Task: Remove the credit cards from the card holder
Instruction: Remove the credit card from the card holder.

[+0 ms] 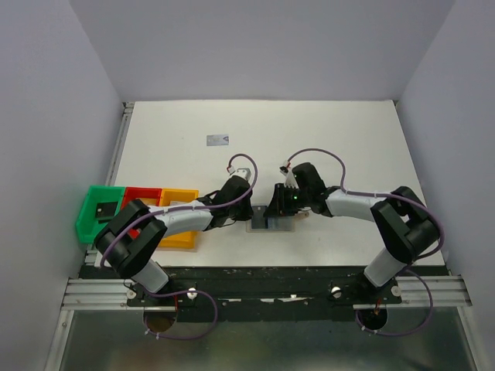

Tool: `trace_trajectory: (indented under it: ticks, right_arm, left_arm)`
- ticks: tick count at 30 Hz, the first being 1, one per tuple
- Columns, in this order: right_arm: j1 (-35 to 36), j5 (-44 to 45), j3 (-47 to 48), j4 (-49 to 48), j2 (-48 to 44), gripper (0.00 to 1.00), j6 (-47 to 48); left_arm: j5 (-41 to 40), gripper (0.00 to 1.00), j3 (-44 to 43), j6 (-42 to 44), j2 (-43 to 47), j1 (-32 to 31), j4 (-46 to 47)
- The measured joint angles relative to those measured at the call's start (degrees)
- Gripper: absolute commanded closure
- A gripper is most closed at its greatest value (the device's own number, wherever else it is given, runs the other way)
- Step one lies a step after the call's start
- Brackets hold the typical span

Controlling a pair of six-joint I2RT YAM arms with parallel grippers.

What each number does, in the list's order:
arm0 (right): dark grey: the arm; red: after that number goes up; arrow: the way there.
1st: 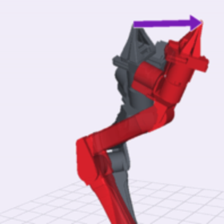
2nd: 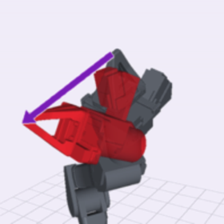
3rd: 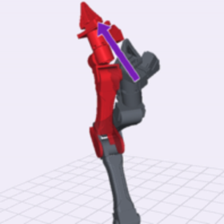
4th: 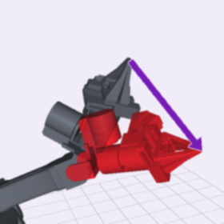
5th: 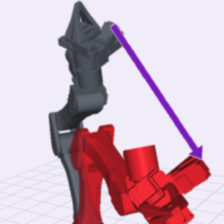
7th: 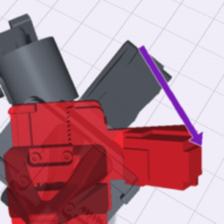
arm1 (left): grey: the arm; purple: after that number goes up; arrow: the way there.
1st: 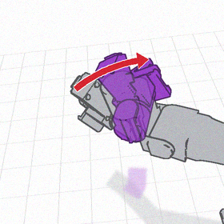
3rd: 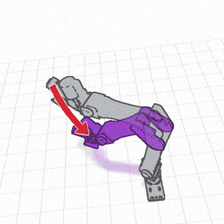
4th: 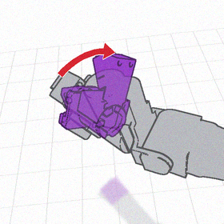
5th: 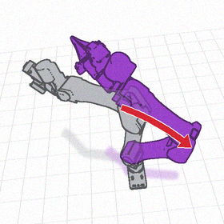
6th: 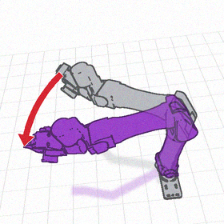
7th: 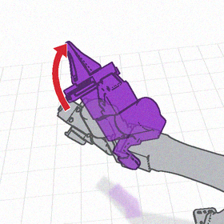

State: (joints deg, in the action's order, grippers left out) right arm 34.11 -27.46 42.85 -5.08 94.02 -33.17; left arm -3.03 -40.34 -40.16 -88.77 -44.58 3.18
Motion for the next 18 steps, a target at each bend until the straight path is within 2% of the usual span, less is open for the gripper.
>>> trace_trajectory:
  ticks: [12,18]
  right_arm:
    - [-0.20,-0.02,0.00,-1.03,2.32,0.63,-0.04]
    - [-0.48,-0.28,-0.02,-1.90,2.82,0.70,-0.52]
  left_arm:
    - [-0.20,0.86,-0.70,-0.46,-1.03,0.00,-0.28]
    - [-0.35,0.86,-0.79,-0.63,-1.18,0.00,-0.31]
